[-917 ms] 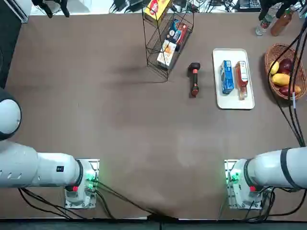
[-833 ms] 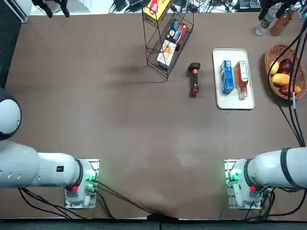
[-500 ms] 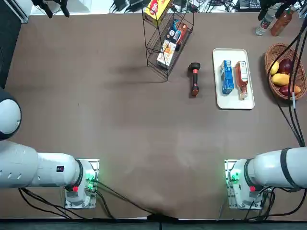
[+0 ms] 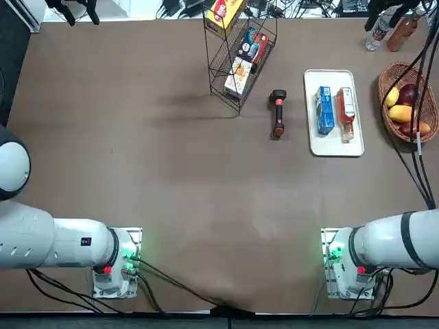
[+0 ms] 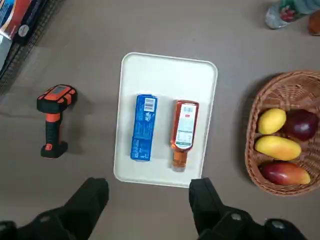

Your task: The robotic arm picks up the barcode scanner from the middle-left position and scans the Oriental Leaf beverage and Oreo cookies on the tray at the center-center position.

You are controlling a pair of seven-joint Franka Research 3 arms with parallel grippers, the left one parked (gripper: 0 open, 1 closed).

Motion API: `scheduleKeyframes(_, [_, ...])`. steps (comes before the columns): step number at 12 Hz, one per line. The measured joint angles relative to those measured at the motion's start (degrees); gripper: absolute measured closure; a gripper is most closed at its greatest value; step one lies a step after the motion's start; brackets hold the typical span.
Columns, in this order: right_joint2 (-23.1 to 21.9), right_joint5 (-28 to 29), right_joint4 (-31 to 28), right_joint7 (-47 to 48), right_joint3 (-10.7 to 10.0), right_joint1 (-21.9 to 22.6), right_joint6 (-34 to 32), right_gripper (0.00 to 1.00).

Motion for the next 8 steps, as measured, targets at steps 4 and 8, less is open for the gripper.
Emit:
scheduleKeyframes(4, [1.7,4.6,-1.4,2.3,0.1,1.7,0.9,0.0])
scheduleKeyframes(8, [2.6,5.9,-6.9,2.6,0.2,4.1,5.6,0.0])
